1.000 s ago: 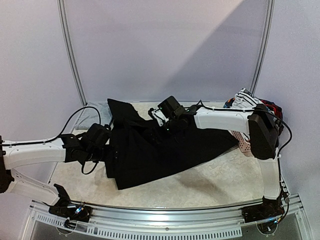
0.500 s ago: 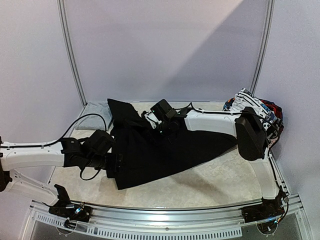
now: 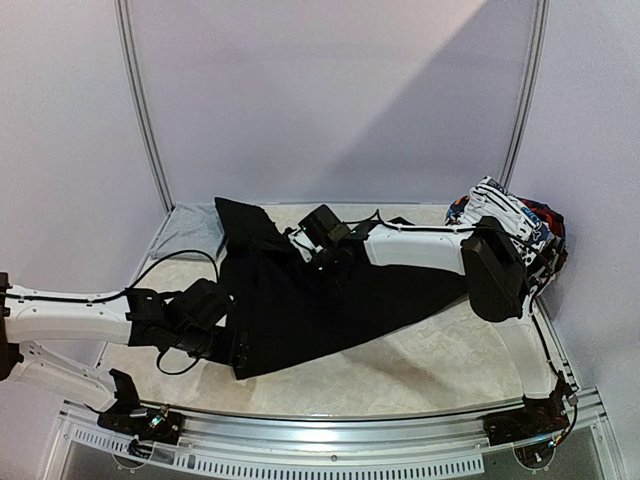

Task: Fold and stack the mixed laundry pile
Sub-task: Fold the flattened shirt at the center of the board.

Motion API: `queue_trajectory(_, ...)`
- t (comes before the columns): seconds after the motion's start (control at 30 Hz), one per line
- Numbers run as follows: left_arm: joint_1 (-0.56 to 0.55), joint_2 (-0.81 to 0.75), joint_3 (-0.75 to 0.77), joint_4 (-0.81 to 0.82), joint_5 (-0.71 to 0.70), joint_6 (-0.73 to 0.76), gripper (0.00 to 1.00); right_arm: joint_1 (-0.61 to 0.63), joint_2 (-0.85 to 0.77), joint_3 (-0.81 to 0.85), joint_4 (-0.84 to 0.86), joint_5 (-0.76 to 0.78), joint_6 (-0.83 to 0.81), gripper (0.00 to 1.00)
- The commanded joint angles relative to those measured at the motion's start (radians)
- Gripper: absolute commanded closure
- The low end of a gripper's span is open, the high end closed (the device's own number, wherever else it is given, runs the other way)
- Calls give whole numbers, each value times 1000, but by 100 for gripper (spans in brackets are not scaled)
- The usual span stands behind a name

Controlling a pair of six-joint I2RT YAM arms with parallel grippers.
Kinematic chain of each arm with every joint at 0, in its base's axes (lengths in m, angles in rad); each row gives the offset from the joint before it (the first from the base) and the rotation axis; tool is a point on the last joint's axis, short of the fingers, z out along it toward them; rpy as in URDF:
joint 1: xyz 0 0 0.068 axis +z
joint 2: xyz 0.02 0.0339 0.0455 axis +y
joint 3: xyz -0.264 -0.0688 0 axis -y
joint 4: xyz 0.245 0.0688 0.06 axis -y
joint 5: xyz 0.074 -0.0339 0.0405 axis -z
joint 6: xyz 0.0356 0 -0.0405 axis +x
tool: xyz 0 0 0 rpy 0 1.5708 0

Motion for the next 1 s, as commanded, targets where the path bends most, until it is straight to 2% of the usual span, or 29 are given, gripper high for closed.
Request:
queue_trajectory(0.0,-31,-3,-28,-18,14,-21,24,-2,-26,21,-13,97,4,100)
queue_trajectory(0.2,-35,10,-92,69,41,-44,26,-2,-77,35,-50,229,25,100)
queue_trajectory(0.47,-44,31,-153,174,65,-61,35,-3,-142,58,-139,434,28,100)
queue_trajectory(0.53,-46,37,-165,205,67,-62,43,-2,-162,57,-160,480,29,100)
queue_trajectory(0.7,-46,38,-185,238,50,-64,81,-6,-219,21,-184,599,13,100)
queue_trajectory(0.8,-46,22,-189,220,19,-68,100,-13,-253,-5,-196,676,-2,100)
queue_trajectory(0.97,-43,-6,-185,158,-61,-68,100,-32,-343,-112,-171,778,-24,100)
